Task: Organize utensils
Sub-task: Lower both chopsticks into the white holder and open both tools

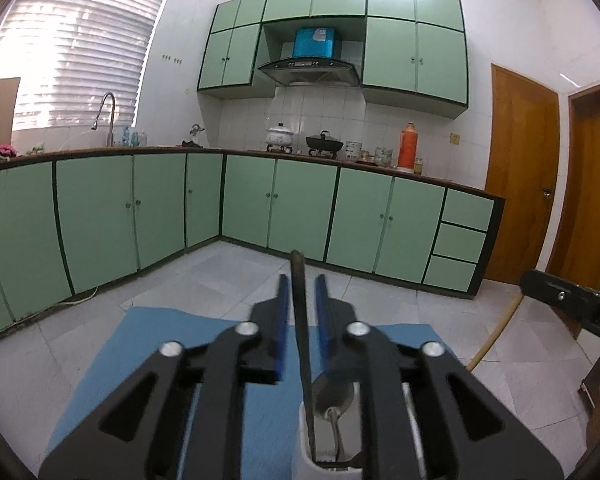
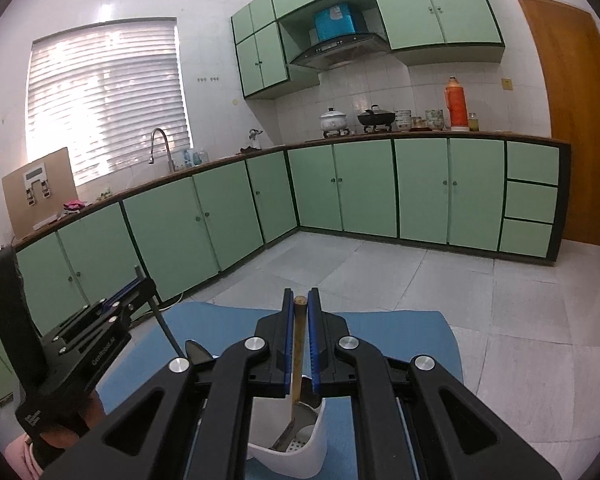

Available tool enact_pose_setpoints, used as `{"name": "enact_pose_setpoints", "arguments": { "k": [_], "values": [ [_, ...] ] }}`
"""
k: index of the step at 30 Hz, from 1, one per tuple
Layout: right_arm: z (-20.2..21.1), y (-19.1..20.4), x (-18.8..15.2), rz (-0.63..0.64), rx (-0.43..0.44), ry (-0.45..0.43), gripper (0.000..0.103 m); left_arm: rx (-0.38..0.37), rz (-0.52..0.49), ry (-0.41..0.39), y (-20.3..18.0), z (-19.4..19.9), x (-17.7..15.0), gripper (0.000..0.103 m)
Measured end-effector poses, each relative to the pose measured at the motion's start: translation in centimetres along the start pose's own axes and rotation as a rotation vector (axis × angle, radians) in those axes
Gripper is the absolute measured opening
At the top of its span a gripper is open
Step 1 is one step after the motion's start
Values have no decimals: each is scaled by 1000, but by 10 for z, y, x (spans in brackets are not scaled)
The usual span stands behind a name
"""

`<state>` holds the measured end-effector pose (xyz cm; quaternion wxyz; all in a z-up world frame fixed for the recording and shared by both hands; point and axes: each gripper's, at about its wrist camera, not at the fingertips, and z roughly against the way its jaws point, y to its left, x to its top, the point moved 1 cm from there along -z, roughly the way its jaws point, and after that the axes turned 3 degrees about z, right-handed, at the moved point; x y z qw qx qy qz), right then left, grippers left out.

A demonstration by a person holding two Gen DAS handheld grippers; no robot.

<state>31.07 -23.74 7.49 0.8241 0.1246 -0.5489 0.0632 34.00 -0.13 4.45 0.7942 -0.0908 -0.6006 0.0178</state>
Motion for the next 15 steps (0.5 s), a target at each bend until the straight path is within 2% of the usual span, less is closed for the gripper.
{"name": "enact_pose_setpoints", "arguments": {
  "k": [2,7,10,15],
  "values": [
    [2,0,-1,7,-19,1,12,3,17,-4,5,6,1,30],
    [15,-5,-3,-12,-55,-27,51,10,34,-26,12,25,2,55],
    [26,-6,-6,-16,-71,-47,63,9,35,-40,13,40,2,67],
    [45,-4,-20,-11,-91,-62,75,6,29,-46,15,67,-6,84]
  ]
}}
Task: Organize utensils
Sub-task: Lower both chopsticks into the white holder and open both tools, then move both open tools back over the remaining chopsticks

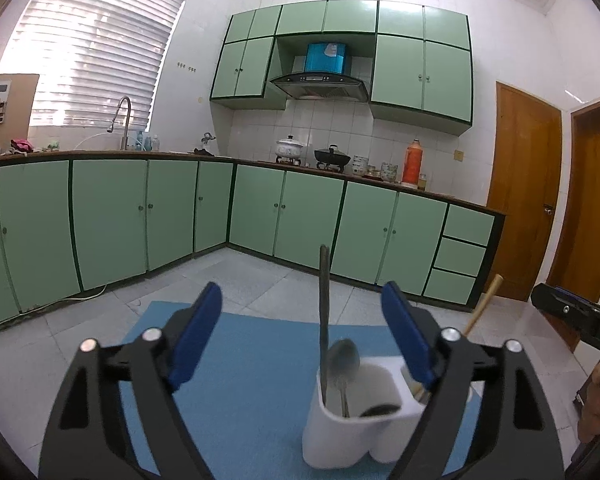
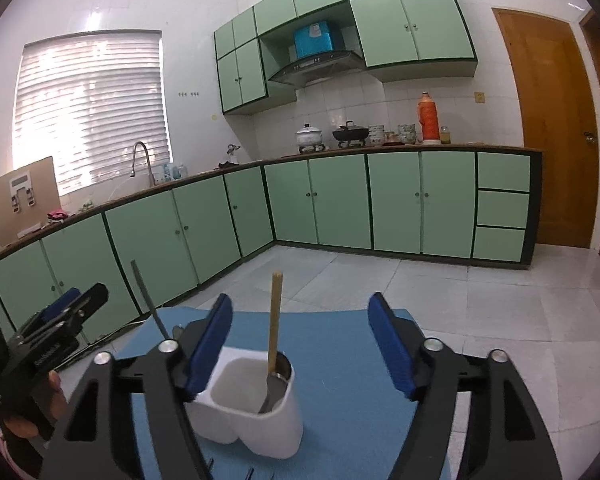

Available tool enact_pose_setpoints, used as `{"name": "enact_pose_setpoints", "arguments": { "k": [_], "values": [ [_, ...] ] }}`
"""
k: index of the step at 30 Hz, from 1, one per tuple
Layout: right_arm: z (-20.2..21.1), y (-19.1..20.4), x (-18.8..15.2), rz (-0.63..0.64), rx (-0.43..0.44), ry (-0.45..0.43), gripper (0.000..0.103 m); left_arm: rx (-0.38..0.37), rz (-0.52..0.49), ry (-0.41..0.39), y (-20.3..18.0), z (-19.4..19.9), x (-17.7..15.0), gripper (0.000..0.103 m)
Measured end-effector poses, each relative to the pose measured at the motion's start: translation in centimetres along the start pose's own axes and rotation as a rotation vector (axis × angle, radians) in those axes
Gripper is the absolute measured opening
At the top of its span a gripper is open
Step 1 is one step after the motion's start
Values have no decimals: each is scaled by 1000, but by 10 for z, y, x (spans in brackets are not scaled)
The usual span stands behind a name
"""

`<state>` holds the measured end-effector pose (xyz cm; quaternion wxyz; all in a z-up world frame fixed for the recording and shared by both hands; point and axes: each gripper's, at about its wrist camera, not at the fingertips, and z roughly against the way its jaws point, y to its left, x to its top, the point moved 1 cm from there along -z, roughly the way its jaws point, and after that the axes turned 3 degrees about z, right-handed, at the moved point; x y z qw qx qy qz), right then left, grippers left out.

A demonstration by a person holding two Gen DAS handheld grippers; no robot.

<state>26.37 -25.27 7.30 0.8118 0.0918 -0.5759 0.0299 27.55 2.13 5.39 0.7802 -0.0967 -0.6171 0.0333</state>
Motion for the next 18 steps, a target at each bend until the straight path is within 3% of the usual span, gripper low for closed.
{"name": "enact_pose_setpoints", "arguments": {
  "k": [9,18],
  "values": [
    [32,8,-36,6,-11,-1,90,-15,-32,35,0,37,-27,94],
    [60,24,-84,33,-30,37,96,-22,-50,109,6,72,-69,96]
  ]
}}
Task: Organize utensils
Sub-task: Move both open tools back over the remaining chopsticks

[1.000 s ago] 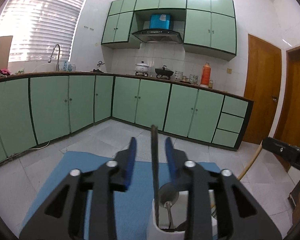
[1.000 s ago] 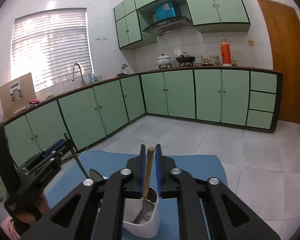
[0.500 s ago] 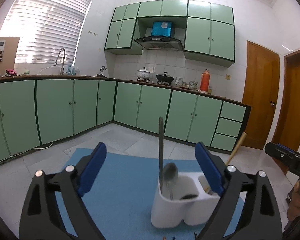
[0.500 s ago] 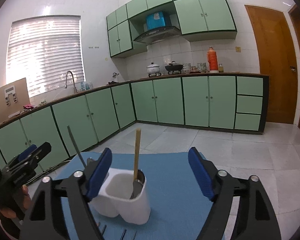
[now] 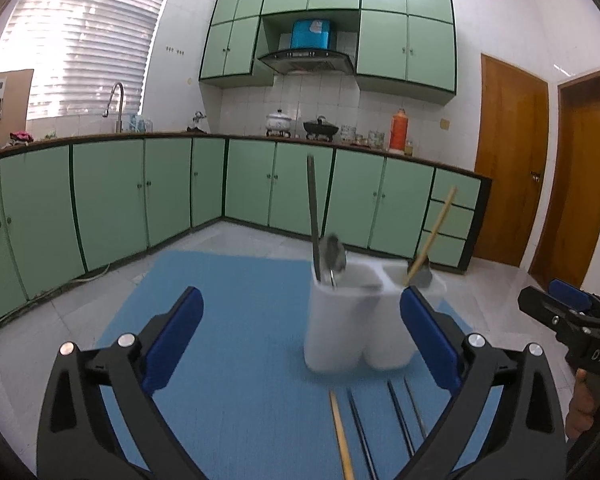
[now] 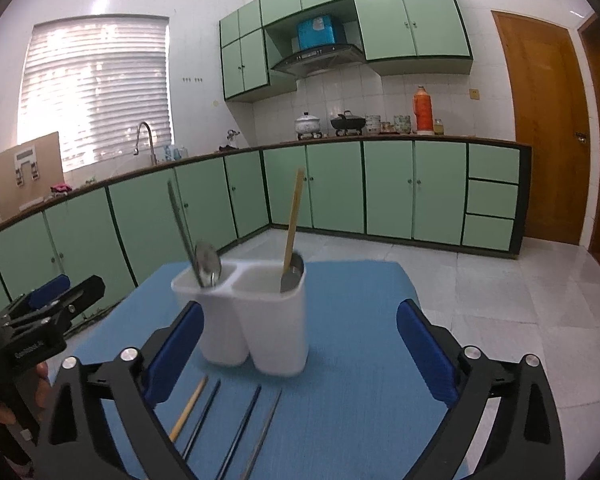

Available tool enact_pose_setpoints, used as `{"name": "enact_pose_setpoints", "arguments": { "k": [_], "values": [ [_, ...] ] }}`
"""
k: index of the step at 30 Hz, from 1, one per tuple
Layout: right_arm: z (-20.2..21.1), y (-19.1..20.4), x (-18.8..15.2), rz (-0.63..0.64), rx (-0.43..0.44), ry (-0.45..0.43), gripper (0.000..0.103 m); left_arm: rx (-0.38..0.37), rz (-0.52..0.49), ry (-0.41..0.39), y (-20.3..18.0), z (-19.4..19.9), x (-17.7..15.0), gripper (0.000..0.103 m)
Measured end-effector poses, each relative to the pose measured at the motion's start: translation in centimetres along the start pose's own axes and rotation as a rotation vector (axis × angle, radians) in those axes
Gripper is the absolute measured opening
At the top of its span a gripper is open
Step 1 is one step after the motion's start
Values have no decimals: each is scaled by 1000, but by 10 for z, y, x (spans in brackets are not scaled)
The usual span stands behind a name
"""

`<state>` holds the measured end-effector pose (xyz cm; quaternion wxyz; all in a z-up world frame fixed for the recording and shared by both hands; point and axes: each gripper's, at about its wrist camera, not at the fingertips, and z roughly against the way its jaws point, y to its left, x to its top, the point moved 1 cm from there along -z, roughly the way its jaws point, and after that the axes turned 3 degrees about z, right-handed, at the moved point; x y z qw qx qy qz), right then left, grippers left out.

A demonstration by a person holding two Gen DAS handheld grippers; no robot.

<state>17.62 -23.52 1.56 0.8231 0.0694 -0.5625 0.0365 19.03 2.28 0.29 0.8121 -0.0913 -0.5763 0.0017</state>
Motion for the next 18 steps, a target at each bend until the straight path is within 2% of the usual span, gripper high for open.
{"name": "enact_pose_setpoints", "arguments": {
  "k": [8,12,18],
  "values": [
    [21,20,-47,40,-12,66,97,12,-16,98,11,25,-52,97],
    [32,27,-71,21,-10,105,97,16,-21,141,16,38,-73,97],
    [52,40,-116,20,-57,146,97,40,-48,181,22,57,-101,97]
  ]
}}
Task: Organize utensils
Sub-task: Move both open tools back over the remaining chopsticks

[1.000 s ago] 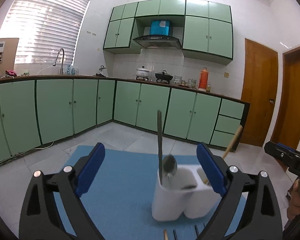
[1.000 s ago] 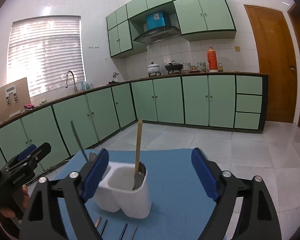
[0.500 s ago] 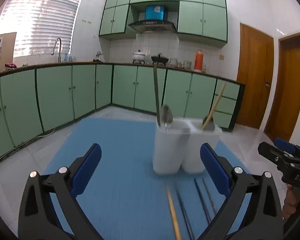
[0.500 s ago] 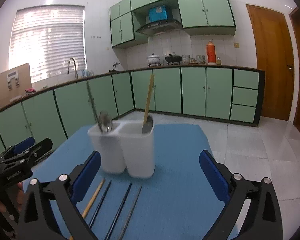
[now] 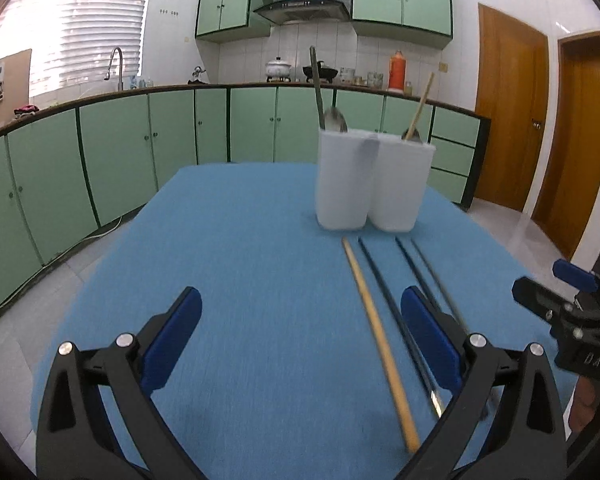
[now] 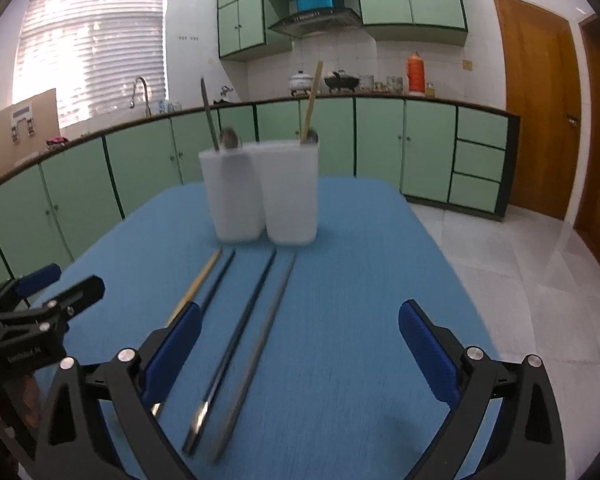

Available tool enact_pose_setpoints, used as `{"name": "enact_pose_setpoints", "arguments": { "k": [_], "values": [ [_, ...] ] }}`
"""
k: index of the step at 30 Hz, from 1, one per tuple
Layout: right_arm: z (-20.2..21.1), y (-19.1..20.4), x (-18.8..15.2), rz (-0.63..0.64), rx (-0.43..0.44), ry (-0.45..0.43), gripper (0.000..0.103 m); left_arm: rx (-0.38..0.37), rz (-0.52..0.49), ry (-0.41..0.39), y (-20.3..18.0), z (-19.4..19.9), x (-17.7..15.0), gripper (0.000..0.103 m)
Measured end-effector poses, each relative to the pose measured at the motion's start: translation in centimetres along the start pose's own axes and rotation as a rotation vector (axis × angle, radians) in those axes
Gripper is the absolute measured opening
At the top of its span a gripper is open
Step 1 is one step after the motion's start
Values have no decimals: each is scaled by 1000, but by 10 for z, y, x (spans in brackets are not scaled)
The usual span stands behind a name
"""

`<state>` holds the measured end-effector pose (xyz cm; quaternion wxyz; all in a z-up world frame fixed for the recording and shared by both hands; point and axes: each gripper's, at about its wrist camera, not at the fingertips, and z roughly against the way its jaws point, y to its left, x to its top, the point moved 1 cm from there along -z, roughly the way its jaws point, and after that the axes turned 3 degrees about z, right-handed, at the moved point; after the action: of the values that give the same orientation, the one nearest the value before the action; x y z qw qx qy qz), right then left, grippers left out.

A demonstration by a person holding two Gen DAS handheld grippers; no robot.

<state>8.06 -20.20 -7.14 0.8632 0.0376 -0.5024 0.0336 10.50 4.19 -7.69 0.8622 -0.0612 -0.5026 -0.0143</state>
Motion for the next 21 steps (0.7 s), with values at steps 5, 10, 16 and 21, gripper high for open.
{"name": "enact_pose_setpoints", "arguments": {
  "k": [5,10,16,21],
  "values": [
    [14,11,-36,6,-61,-3,97,1,-8,19,0,12,-25,97],
    [28,23,-56,44,-107,-33,97,13,-25,25,-4,19,-43,97],
    [38,38,-72,75,-120,-69,93,25,-41,26,-7,25,-55,97],
    [40,46,-78,96,-123,-87,81,26,-35,24,-7,30,-61,97]
  ]
}}
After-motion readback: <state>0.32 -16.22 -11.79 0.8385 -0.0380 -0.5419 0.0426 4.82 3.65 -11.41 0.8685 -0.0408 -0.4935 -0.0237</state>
